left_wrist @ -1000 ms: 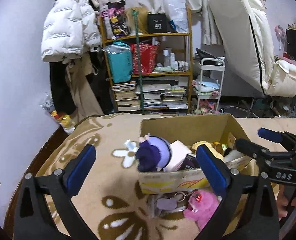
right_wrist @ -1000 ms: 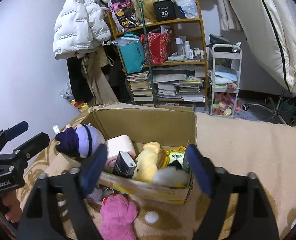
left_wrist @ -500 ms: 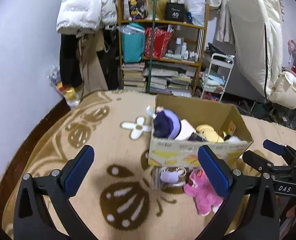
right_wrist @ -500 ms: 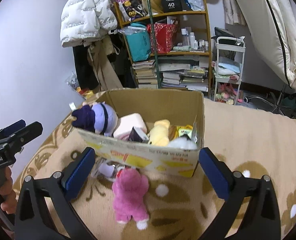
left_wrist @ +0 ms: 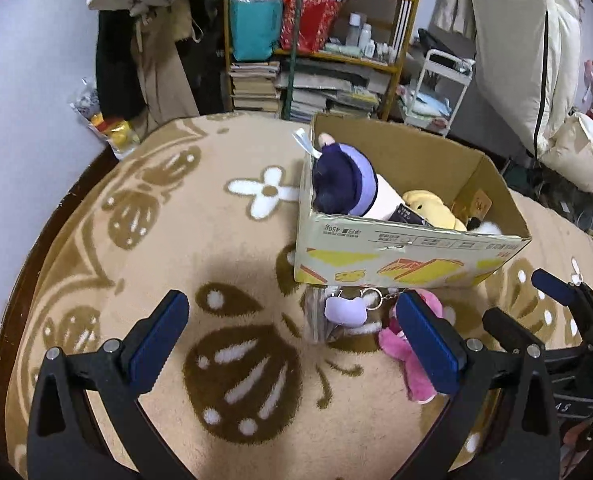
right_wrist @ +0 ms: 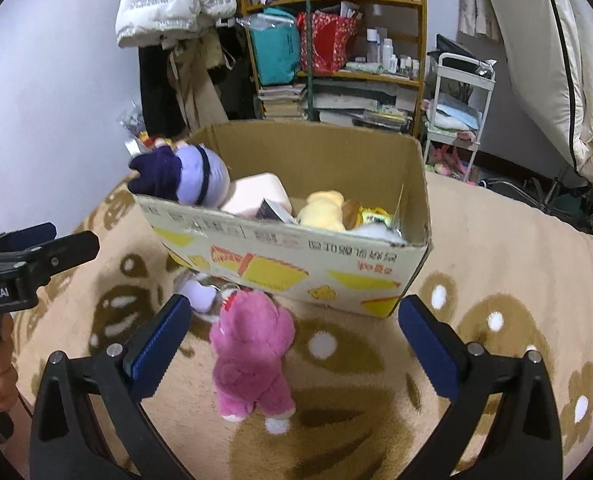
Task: Organize soft objects
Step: 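Withdraw both tools toward the pink bear and clear keychain bag, then grasp the pink strawberry bear with the right tool while the left tool grasps the clear bag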
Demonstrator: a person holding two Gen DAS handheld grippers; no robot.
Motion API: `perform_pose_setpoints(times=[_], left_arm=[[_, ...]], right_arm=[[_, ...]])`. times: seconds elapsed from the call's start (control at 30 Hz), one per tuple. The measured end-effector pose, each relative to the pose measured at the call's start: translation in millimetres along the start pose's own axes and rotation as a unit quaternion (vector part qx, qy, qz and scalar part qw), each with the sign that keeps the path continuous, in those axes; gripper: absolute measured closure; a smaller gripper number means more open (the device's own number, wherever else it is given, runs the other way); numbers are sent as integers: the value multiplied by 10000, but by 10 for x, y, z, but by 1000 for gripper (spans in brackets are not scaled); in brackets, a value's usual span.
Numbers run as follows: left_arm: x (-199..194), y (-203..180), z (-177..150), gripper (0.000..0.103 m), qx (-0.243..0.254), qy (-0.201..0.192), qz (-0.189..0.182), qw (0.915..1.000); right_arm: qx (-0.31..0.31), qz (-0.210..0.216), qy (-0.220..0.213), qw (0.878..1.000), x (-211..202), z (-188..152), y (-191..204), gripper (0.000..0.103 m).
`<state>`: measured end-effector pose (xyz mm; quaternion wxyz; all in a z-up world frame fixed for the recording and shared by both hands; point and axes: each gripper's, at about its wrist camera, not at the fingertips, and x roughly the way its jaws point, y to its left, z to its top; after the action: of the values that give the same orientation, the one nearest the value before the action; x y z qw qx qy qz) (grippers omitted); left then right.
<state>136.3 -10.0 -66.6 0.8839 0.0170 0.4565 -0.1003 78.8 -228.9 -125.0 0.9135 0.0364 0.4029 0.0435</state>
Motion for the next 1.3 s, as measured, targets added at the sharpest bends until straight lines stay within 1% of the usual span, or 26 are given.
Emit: perform_pose_setpoints(times=[0.3, 0.4, 0.53, 0.73, 0.93, 1.1, 1.23, 1.3], left_arm=[[308, -38, 30, 1, 48, 368, -28, 9993], [402, -55, 35, 1, 49, 459, 24, 9989], [533, -70, 36, 1, 39, 643, -2, 9979], [694, -88, 5, 1, 23, 913, -10, 9958], [855, -106, -29, 1, 3, 1190, -71, 9929], [980, -115, -57, 1, -50, 1408, -142, 9899], [1074, -113, -90, 1, -84, 1547, -174, 9878], [1124, -133, -95, 1, -73, 1607, -206, 9868]], right_arm=[[-41, -66, 246, 9997, 193, -37, 28, 0], [-110, -140, 332, 9993, 281, -50, 64, 0], [-245, -211, 481, 9983, 406, -61, 117, 0], [-191, -68, 767, 9968, 595, -103, 170, 0], [-130, -36, 1036, 9945, 785, -191, 207, 0], [-116, -45, 1113, 9937, 899, -209, 223, 0], [-24, 215, 1283, 9915, 976, -231, 236, 0], [-44, 227, 1376, 9902, 1008, -260, 250, 0]])
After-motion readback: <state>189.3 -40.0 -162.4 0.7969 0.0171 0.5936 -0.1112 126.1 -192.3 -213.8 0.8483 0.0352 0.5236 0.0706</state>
